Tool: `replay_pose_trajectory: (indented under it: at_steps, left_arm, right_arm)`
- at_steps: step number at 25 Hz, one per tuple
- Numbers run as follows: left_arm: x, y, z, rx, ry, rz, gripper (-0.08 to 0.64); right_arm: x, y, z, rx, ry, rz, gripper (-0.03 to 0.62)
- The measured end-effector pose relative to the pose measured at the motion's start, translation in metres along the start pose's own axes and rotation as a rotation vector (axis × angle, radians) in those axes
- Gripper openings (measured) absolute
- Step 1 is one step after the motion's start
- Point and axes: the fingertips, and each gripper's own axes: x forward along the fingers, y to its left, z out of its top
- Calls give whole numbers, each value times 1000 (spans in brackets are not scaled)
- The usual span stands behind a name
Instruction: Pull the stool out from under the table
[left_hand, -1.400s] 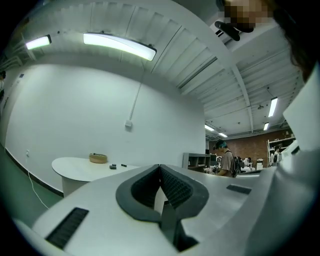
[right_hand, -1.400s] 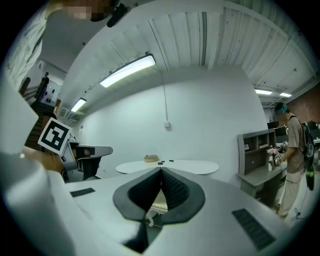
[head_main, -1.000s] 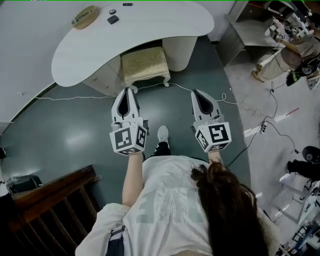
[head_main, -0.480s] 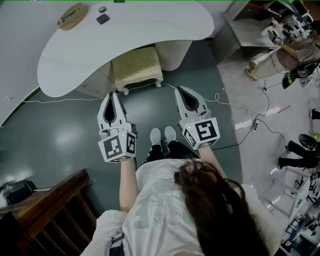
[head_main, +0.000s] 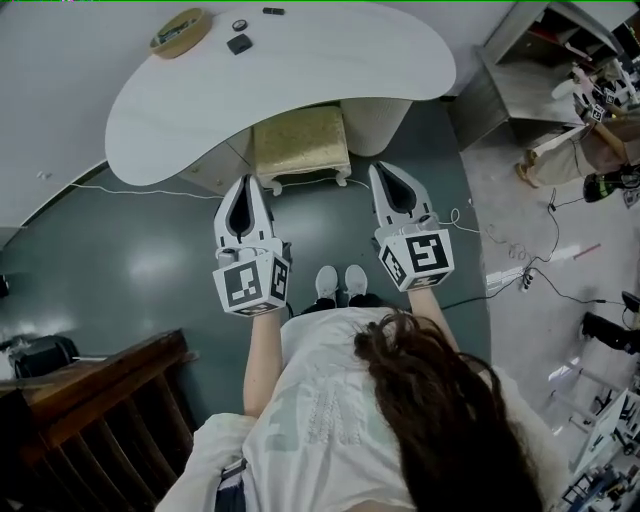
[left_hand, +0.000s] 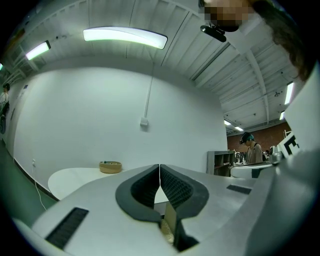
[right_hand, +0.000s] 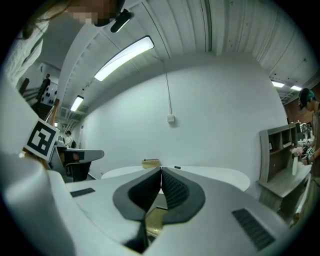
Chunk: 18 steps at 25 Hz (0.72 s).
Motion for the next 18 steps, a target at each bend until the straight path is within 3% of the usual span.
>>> replay_pose_trajectory:
  at_steps: [9,13,14,15,16,18]
  left_arm:
    - [5,15,4,17,-10,28,28]
    - [6,15,2,41,-5,16,40]
    - [7,14,1,38,-4,11,97]
    - [8,15,0,29,-3,7,205]
    - [9,15,-1,20,-3,6,267]
    - [7,16,-1,5,-8,13,307]
  right_arm:
    - [1,-5,6,-10,-29,-55,31]
    - [3,-5,3,-1,-7,-24,39]
    - [5,-3,0,5,2,-8,104]
    - [6,-2,-2,10,10,3,228]
    - [7,-2,-4,11,16,7,291]
    - [6,-2,-6,7,19,6,325]
